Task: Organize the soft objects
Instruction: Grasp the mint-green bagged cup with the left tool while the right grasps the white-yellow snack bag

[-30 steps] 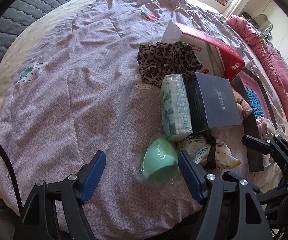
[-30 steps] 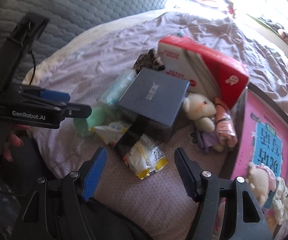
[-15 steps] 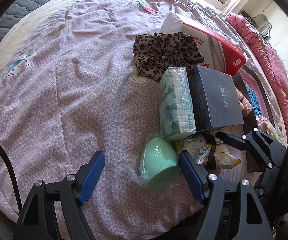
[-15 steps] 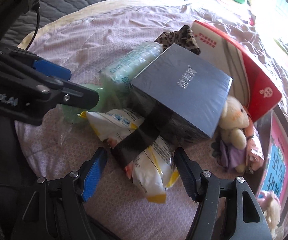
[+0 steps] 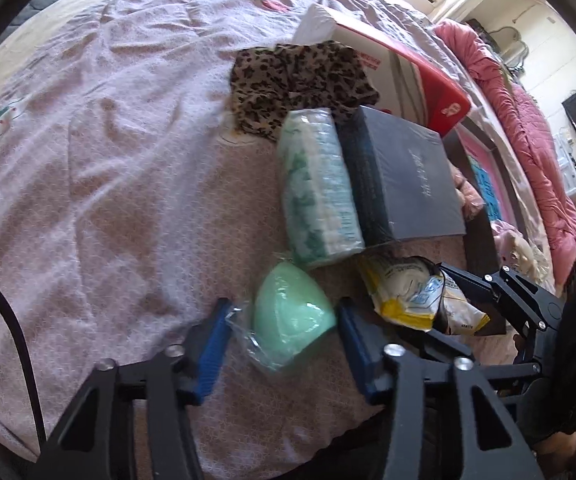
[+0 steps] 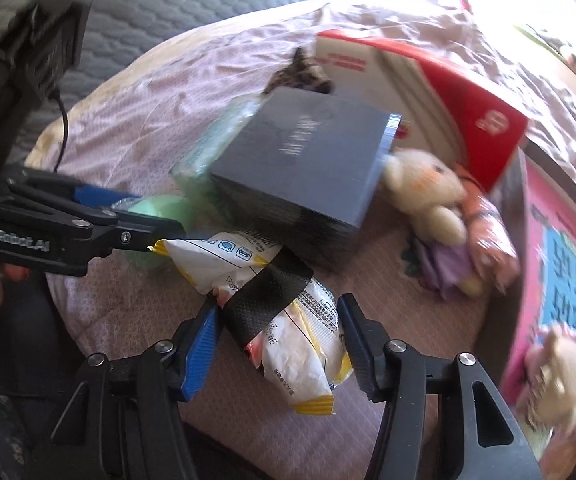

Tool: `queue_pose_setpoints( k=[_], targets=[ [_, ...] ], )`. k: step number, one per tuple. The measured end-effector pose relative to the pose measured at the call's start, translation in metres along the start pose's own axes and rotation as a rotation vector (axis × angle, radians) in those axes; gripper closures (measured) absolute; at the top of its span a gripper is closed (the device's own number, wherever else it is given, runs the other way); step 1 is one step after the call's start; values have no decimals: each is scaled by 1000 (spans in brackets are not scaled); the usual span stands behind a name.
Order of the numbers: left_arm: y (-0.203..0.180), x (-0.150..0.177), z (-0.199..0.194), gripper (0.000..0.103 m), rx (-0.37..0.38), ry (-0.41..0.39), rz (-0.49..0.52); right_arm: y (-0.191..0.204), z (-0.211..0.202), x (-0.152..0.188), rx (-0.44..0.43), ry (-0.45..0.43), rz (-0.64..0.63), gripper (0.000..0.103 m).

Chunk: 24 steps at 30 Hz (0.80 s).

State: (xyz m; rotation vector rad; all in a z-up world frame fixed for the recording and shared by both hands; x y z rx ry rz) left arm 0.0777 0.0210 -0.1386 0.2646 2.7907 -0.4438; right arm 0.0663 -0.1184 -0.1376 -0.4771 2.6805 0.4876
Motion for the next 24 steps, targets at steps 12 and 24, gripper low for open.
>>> queue_pose_setpoints(
  k=[12, 24],
  targets=[
    [-30, -7, -21, 63, -85, -53, 117, -17, -46, -1, -26, -109, 84, 44],
    [-58, -21, -69, 63, -175, -157, 220, -23, -79, -5, -56, -182, 139, 45]
  ],
)
Point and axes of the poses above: each gripper's, at about its wrist camera, not at the fingertips, and z roughly the way its jaws point, y to its left, x to its underside, the point moved 3 cm from there along z, roughly the way its jaws point, and after that the axes turned 15 degrees about z, right-handed, at the moved point
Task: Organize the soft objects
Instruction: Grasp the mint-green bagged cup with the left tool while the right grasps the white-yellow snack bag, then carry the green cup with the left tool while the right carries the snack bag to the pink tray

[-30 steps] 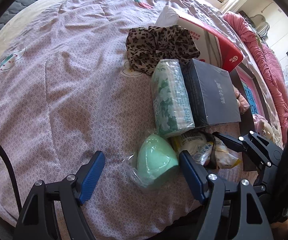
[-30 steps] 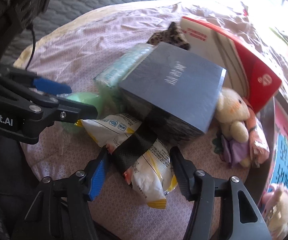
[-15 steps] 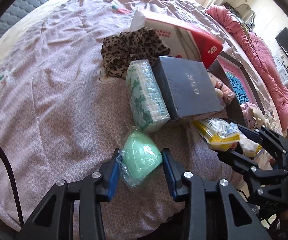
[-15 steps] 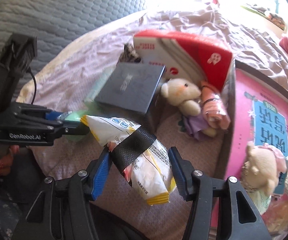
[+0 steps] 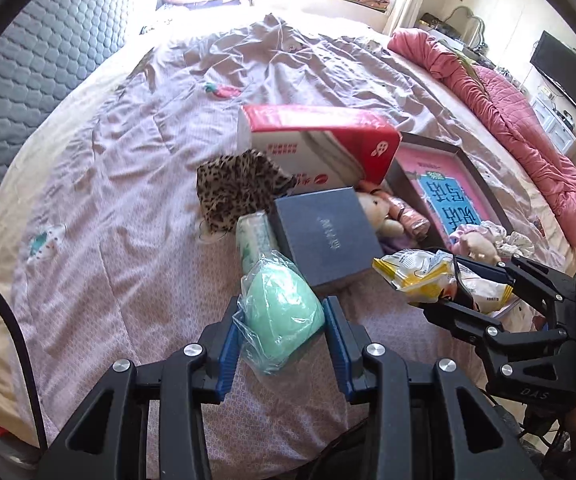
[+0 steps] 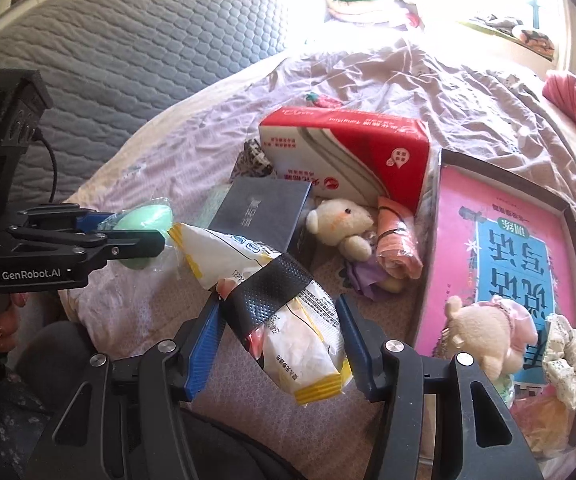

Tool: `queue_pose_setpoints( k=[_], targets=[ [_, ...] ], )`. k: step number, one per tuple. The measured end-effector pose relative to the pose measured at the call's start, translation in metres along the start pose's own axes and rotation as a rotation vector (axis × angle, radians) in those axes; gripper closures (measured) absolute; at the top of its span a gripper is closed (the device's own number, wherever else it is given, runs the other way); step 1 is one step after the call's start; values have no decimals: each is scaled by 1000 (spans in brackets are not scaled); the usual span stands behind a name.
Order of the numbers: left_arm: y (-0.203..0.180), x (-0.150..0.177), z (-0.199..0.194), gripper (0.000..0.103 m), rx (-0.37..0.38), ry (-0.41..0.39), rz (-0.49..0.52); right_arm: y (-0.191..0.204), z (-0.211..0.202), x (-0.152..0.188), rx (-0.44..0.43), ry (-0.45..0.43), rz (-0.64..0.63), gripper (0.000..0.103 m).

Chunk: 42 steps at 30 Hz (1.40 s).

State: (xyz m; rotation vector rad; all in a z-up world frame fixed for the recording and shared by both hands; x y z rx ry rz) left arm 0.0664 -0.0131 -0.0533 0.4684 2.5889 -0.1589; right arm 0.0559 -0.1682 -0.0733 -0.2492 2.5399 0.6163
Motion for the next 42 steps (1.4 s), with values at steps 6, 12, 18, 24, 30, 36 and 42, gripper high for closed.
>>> queue_pose_setpoints(
  k=[6, 12, 18, 24, 30, 36, 42],
  targets=[
    [-8, -11, -18, 63, -16, -30, 29, -3, -19, -7, 3, -50, 9, 45],
    [-23, -23, -27, 63, -26, -53, 58, -11, -39, -15, 7, -96, 33, 45],
    [-40, -32, -32, 63, -30, -59, 89, -18, -56, -20, 13, -139, 52, 45],
    [-58, -43, -35, 63, -25, -72, 125, -29, -69, -24, 17, -172, 79, 45],
    [-79, -53, -35, 63, -16, -79, 170, -53, -87, -26, 51, -213, 133, 45],
    [-98, -64, -30, 63, 4, -78, 203, -95, -119, -31, 124, -280, 216, 45],
    [-119, -76, -19, 63, 33, -75, 241, -140, -153, -30, 195, -346, 327, 45]
  ],
)
Point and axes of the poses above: each gripper's, at about its wrist camera, not at the fingertips, and z roughly the way its jaws point, y to its left, x to its underside, the point moved 3 cm from there along z, roughly the way its jaws point, and after that the axes turned 15 degrees about z, right-handed, at the moved point
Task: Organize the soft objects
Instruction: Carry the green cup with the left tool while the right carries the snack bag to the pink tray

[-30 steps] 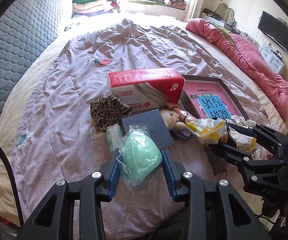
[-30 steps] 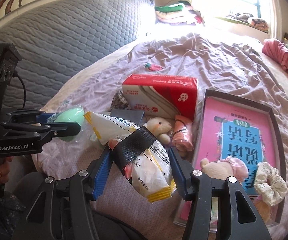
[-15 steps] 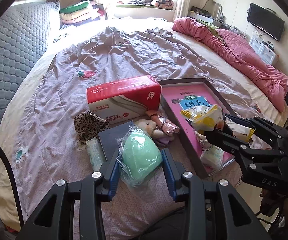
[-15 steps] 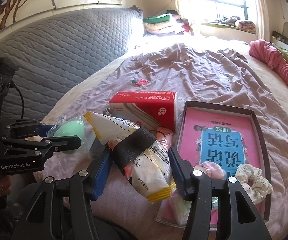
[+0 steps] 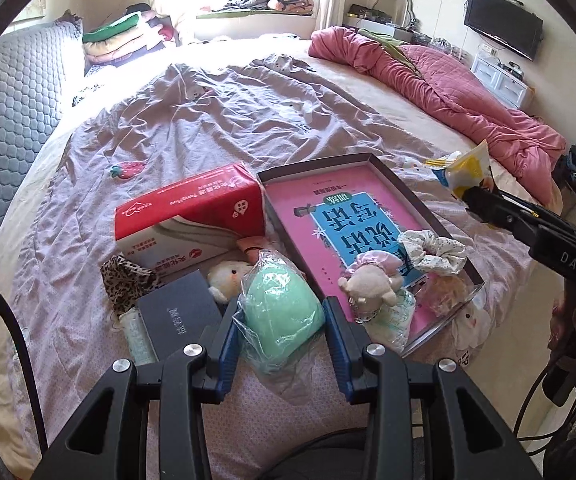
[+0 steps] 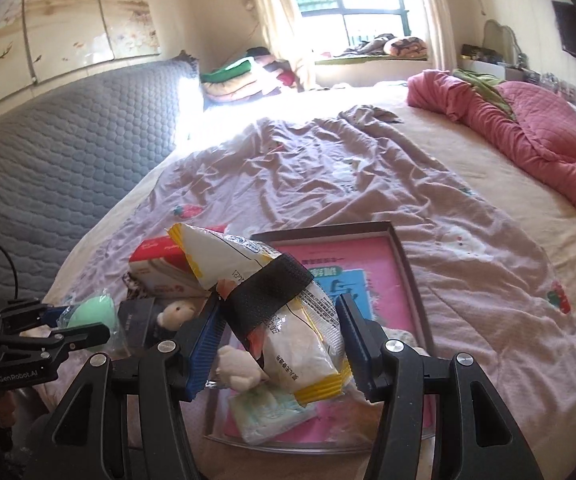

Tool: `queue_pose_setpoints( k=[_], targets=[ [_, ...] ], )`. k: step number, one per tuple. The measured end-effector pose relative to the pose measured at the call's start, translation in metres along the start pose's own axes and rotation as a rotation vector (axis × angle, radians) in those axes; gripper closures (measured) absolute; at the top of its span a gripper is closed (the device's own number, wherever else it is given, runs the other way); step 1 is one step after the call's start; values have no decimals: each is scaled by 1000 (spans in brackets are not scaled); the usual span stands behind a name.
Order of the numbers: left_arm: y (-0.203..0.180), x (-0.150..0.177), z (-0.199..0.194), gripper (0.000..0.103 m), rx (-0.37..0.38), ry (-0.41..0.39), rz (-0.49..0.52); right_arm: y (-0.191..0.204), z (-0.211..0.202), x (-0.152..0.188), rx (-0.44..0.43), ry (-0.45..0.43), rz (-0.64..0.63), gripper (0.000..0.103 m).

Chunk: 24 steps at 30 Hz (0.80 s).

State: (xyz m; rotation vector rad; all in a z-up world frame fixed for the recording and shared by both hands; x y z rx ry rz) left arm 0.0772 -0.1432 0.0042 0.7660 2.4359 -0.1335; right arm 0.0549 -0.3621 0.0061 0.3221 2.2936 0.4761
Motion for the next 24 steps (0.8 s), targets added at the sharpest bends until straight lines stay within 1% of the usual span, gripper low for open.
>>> queue_pose_setpoints(
  k=[3, 8, 15, 19, 22, 24],
  targets=[
    [-8, -9, 10, 63, 21, 4, 14, -18, -6, -3, 39, -12, 24, 45],
    [-22, -25, 31, 63, 60, 21, 35, -39, -5, 0, 69, 7, 62, 45],
    [-33, -51, 66, 63, 102, 43, 54, -35, 17, 19, 46, 95, 73, 45],
    [-33, -63, 92, 63, 106, 82, 62, -32, 32, 29, 47, 145, 72, 45],
    [-32, -69, 109, 63, 124, 110, 60, -33, 41, 35, 36, 167, 91, 45],
    [-33, -73, 120, 63, 125, 131, 76, -32, 45, 37, 41, 175, 82, 45]
  ],
)
Point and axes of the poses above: each gripper's, at about its wrist camera, not at the fingertips, and z roughly the way its jaws point, y to its left, x to its underside, the point moved 3 cm from there along z, roughly the way its jaws point, and after that the axes turned 15 degrees about z, right-handed, at the moved point
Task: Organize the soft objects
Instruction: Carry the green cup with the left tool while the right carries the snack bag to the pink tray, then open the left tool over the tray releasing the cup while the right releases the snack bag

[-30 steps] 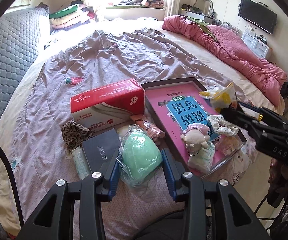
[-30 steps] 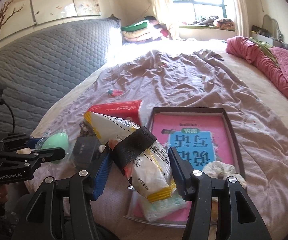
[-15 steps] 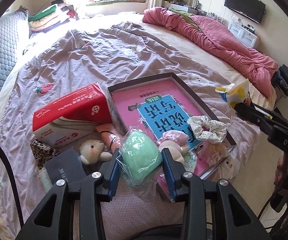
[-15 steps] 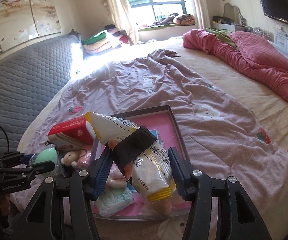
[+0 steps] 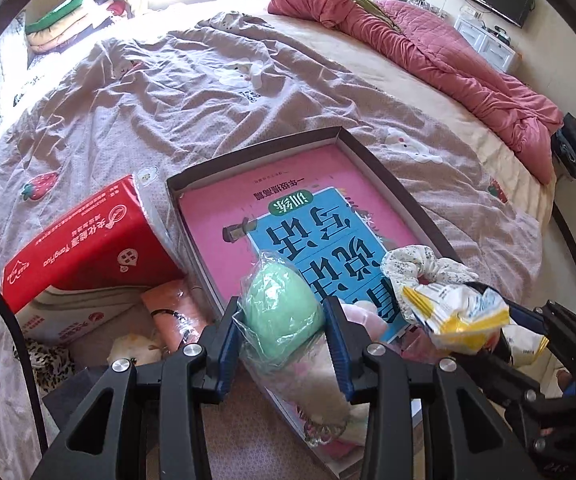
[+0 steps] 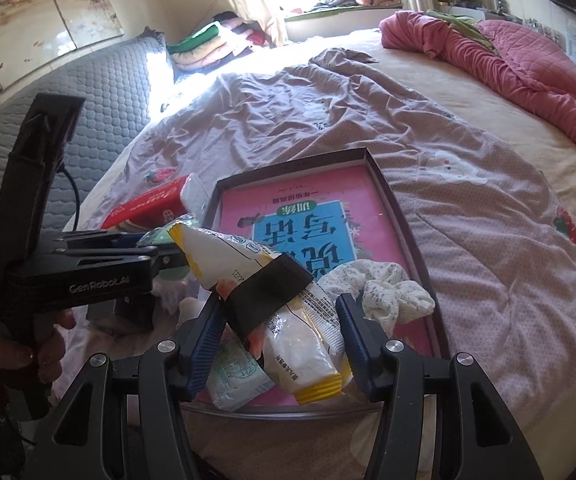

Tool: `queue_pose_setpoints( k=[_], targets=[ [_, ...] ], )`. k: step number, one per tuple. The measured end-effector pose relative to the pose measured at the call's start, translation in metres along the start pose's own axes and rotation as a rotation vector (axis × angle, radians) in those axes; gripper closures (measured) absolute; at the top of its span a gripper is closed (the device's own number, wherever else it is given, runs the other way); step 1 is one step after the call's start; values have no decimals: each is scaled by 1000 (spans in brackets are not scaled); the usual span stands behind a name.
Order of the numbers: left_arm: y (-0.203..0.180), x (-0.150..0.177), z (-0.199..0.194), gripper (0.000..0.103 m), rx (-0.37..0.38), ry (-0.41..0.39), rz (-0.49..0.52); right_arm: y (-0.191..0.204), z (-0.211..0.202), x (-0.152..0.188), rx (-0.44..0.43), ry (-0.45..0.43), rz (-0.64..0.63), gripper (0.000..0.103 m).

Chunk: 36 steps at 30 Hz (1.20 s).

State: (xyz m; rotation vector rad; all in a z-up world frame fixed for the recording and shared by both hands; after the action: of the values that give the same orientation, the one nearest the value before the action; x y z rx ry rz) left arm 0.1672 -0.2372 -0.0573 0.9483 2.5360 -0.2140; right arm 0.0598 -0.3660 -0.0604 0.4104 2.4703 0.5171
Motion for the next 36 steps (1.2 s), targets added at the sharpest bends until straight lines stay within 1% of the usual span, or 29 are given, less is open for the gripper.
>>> queue_pose_setpoints(
  k=[4, 10, 14, 19, 21, 26, 28, 30, 36],
  targets=[
    [0, -8, 16, 63, 2, 30, 23, 2, 7, 4, 18, 16, -37, 45],
    [-1, -17, 30, 63, 16, 54, 41, -10, 20, 5, 5, 45, 50, 45],
    [-1, -17, 37, 63, 24, 63, 45, -12, 27, 6, 48, 38, 40, 45],
    [-2, -15, 42, 63, 36, 64, 36, -12, 33, 8, 82, 25, -3, 45],
    [-3, -15, 45, 63, 39, 69, 34, -10, 34, 10, 105, 17, -46, 45],
    [-4, -15, 50, 62, 44, 78, 27, -4, 41, 15, 134, 34, -117, 45],
    [-4, -15, 52, 62, 49, 83, 25, -1, 45, 19, 171, 41, -165, 45],
    [-5, -14, 54, 62, 52, 90, 21, 2, 48, 23, 190, 47, -202, 45],
    [-4, -9, 59, 62, 62, 102, 13, 5, 52, 26, 203, 54, -230, 45]
  ],
)
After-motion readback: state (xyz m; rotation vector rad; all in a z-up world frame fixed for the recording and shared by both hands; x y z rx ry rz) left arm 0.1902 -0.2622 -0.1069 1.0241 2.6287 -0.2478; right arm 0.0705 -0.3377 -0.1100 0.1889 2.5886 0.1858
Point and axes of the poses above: each gripper's, at about its wrist camera, not at the fingertips, and z roughly the way its jaws point, y to its left, x to its underside, the point moved 3 cm from there along z, roughly the way its jaws point, and after that the axes turned 15 degrees about z, right-handed, at the moved point
